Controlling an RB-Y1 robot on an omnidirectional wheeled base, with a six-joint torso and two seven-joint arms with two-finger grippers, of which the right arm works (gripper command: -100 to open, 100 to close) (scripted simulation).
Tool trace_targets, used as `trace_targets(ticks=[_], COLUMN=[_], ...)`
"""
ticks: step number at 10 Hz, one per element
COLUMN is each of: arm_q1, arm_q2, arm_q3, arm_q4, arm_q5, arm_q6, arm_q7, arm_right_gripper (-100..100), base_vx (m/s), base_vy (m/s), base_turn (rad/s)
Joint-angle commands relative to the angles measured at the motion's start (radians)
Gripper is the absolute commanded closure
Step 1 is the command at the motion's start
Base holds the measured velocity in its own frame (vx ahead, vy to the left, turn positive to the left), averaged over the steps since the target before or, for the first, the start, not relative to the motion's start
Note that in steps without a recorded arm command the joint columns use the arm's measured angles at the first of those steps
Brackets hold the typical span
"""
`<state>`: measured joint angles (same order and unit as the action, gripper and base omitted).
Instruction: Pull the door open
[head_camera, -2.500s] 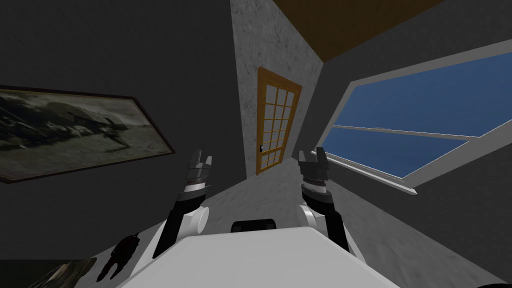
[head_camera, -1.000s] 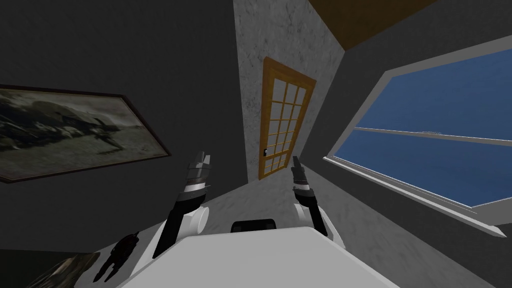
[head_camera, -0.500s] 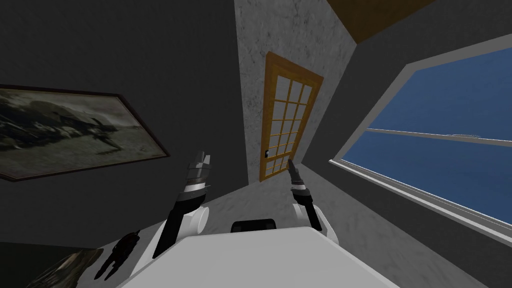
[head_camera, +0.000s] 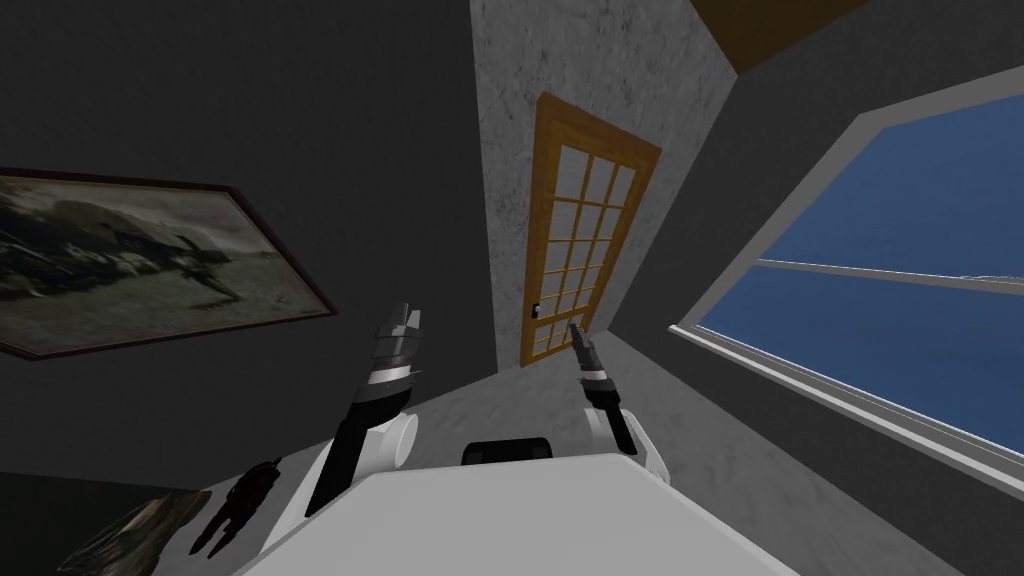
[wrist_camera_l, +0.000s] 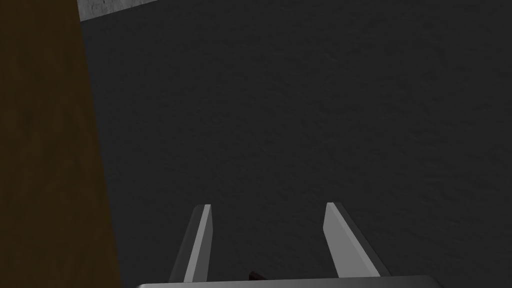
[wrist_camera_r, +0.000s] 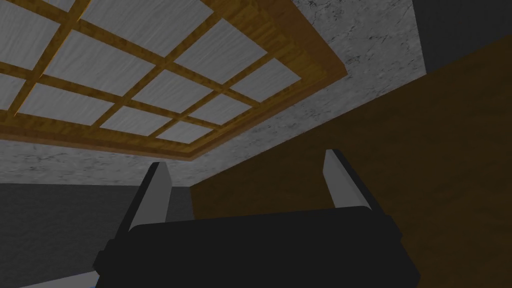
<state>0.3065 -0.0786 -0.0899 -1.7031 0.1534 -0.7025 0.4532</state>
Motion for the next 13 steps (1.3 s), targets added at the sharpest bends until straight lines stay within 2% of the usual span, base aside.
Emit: trace_targets(ticks=[1, 2, 3, 4, 9, 10, 13], arm_q1=[-0.015, -0.015, -0.027, -0.027, -0.087, -0.087, -0.122], arm_q2=[-0.005, -0.005, -0.007, -0.007, -0.017, -0.017, -0.021], arm_q3=[-0.008, -0.008, -0.014, -0.014, -0.041, -0.041, -0.057], arm_q4=[0.05, 0.054, 0.088, 0.089, 0.258, 0.268, 0.365], arm_q5=[0.015, 0.015, 0.024, 0.024, 0.072, 0.072, 0.1], arm_q6=[-0.011, -0.011, -0.018, -0.018, -0.053, -0.053, -0.074], arm_q7=[0.043, 0.043, 0.07, 0.07, 0.201, 0.201, 0.278], arm_right_gripper=[-100, -100, -100, -100, -100, -100, -100], base_vx=[0.077, 0.066, 0.056, 0.041, 0.081, 0.067, 0.067], base_vy=[-0.036, -0.03, -0.04, -0.027, -0.045, -0.041, -0.035], base_turn=[0.085, 0.02, 0.048, 0.028, 0.075, 0.025, 0.066])
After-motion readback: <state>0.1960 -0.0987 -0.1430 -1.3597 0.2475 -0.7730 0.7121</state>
